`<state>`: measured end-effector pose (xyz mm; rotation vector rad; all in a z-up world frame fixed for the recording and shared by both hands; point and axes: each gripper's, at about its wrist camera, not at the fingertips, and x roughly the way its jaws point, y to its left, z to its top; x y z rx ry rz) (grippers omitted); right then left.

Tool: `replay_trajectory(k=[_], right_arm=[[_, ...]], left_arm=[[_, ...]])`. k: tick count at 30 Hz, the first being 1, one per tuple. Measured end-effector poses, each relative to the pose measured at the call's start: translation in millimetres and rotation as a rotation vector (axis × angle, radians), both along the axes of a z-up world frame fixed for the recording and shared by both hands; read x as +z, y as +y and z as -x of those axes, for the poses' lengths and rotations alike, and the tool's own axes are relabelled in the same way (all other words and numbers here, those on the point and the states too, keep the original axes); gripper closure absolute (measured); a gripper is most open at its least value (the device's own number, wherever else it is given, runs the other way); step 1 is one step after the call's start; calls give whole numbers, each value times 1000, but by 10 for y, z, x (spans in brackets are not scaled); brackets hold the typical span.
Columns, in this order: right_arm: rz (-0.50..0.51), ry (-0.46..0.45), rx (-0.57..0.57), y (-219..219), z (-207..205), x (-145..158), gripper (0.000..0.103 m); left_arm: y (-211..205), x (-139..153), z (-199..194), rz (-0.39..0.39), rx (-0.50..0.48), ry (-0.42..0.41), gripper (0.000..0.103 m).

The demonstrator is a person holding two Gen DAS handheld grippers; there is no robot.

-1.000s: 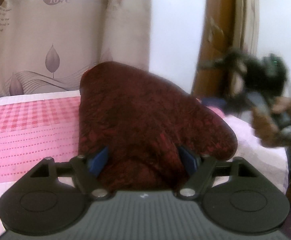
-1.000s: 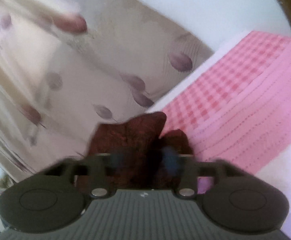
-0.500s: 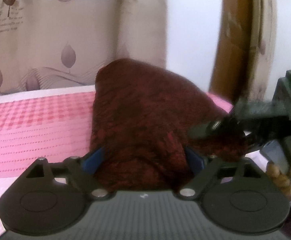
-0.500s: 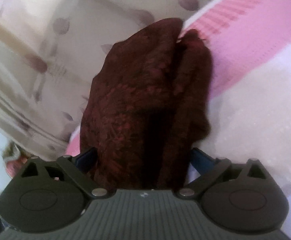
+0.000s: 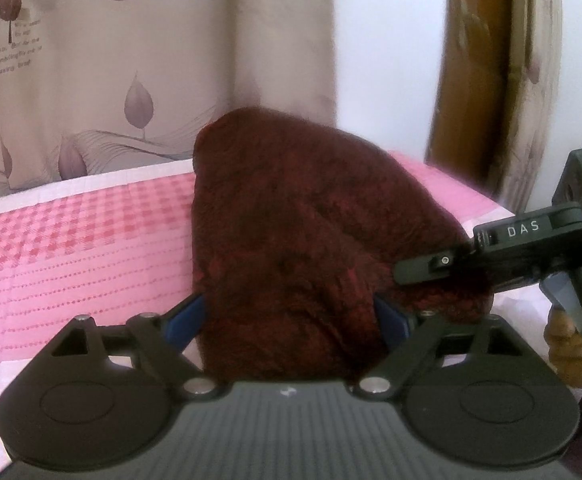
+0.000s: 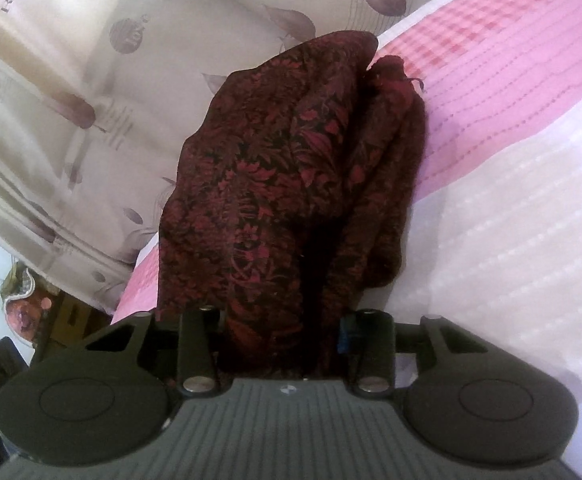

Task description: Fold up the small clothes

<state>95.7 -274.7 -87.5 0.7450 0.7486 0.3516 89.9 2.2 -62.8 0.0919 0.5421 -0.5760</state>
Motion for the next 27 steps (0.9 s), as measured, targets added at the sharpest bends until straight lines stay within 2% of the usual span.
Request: replay_trajectory(k=[6, 8, 11, 15, 19, 27], right_arm=[[19, -2, 24, -80, 74, 58, 60], [34, -10, 38, -92, 73, 81, 60], [43, -15, 57, -91, 38, 94, 55], [-3, -20, 38, -156, -3, 67, 37], [-23, -26, 25, -203, -56, 61, 35], [-53, -23, 10, -209, -184, 2, 27]], left_arm=[[-42, 132, 48, -61, -16, -77, 9], [-63, 163, 18, -87, -11, -105, 3], [-102, 181, -95, -142, 27, -134, 3], [-79, 177, -319, -142, 47, -102, 3], [-49, 161, -473, -132, 61, -75, 3], [-127, 130, -539, -148, 45, -82, 0]])
